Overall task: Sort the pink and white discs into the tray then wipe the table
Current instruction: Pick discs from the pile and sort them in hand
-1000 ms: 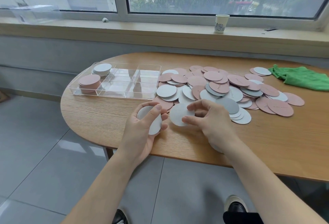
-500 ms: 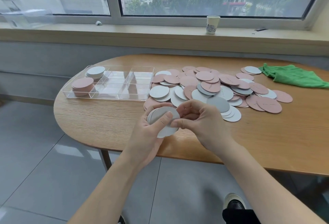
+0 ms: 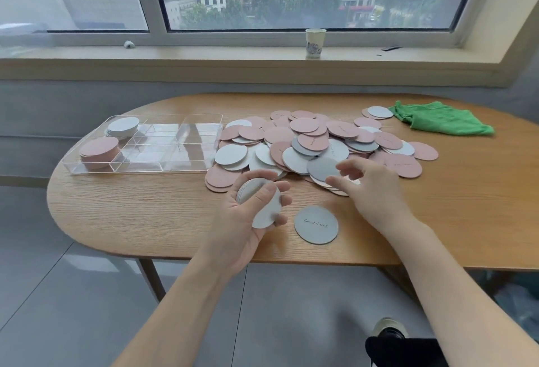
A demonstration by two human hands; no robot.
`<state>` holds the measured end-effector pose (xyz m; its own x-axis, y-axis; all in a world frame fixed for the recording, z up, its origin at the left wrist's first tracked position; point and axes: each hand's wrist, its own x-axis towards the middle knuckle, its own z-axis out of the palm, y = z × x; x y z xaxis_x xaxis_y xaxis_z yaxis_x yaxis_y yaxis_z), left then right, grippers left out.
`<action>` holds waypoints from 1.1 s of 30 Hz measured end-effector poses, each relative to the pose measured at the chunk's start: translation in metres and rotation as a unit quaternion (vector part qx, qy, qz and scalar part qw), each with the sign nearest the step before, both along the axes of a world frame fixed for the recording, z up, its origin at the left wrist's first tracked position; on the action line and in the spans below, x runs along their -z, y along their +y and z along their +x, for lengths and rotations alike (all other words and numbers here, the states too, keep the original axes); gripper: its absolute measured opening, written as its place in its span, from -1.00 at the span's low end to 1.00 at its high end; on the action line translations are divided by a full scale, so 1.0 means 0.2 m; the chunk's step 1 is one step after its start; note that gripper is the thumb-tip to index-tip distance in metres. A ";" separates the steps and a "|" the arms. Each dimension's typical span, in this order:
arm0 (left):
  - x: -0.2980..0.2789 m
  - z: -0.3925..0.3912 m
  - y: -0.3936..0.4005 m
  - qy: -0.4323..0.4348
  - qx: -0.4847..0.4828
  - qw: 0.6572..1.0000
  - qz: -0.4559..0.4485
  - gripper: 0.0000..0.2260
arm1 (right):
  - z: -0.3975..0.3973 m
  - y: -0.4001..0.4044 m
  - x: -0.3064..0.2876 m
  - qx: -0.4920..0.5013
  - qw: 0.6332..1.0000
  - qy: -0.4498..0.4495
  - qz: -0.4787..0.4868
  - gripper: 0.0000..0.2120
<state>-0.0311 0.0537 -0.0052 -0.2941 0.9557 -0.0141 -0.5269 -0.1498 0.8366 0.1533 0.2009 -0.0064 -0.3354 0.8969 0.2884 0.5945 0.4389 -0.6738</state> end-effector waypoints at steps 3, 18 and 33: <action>0.01 0.04 0.03 0.002 0.015 1.000 -0.002 -0.84 | 0.07 0.06 0.02 0.022 0.998 -0.054 -0.036 -0.48; 0.01 0.09 0.10 0.050 0.027 0.998 -0.025 -0.78 | 0.06 0.12 -0.01 0.035 0.990 0.005 -0.133 -0.36; 0.00 0.10 0.10 0.025 0.014 0.999 -0.030 -0.69 | 0.19 0.08 -0.04 0.059 0.909 0.358 -0.203 -0.85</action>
<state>-0.0111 0.0739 -0.0058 -0.2695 0.9613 -0.0574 -0.4867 -0.0846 0.8695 0.1911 0.2168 0.0024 -0.0868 0.9957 0.0314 -0.0337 0.0286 -0.9990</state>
